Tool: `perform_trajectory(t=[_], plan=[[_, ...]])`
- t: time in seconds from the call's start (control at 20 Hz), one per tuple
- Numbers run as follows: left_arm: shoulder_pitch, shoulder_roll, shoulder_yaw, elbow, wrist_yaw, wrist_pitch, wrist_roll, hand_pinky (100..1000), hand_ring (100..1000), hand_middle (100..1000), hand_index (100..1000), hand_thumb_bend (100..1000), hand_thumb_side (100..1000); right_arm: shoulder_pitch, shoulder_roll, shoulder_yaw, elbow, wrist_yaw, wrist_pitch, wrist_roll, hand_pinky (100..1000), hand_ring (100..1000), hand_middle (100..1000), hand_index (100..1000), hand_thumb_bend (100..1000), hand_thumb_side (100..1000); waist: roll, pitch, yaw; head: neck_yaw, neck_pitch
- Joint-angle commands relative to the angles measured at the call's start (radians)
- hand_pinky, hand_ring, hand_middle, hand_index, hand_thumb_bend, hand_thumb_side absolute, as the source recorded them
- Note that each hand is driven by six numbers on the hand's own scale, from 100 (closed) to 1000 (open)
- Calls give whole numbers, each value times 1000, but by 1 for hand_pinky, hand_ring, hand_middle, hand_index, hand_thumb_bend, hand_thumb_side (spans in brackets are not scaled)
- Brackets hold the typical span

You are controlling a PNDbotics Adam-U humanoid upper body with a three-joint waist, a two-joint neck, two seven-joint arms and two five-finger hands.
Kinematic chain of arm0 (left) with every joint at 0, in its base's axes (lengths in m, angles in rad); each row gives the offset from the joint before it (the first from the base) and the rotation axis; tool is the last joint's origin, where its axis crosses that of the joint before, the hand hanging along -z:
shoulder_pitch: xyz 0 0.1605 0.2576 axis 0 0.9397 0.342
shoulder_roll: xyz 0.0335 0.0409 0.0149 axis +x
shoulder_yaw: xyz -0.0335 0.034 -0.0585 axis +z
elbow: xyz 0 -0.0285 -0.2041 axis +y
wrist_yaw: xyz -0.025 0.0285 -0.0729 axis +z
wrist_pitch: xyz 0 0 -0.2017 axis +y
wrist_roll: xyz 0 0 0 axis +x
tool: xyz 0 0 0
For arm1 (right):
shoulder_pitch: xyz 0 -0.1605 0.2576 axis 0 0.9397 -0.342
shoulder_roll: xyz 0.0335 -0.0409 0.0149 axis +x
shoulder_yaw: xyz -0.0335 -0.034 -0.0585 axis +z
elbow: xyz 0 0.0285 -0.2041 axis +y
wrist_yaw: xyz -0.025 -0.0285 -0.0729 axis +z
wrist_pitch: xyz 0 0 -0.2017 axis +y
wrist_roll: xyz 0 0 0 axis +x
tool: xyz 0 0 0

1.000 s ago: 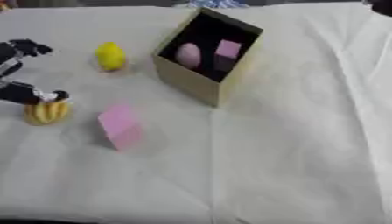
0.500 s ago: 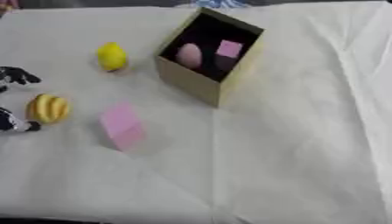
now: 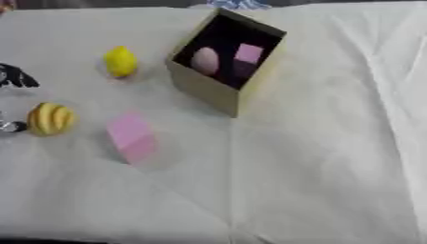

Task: Pick up objects on the table and place them in the box.

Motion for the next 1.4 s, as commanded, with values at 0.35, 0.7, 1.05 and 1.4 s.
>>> perform_trajectory(t=[0.35,0.7,1.05,1.4], plan=[[-61,-10,19,24,10,23,-124,830,802,756,850,555,136,-6,-22,-19,-20,-3,12,-13,889,867,614,739,100,330,0,-16,-2,2,-11],[-71,-8,32,24,-6,13,-221,839,811,765,857,553,100,-3,-19,-23,-20,-5,15,-19,889,865,612,737,100,333,3,-14,-2,-2,-8],[-85,44,123,-102,3,37,-314,844,814,769,882,582,424,12,-30,-26,-20,-2,18,-27,889,864,610,734,100,328,12,-21,16,-10,3],[-76,57,133,-221,92,101,-399,828,796,744,852,700,474,20,-25,-29,-20,-2,21,-28,889,863,608,732,100,331,17,-23,19,-10,0]])
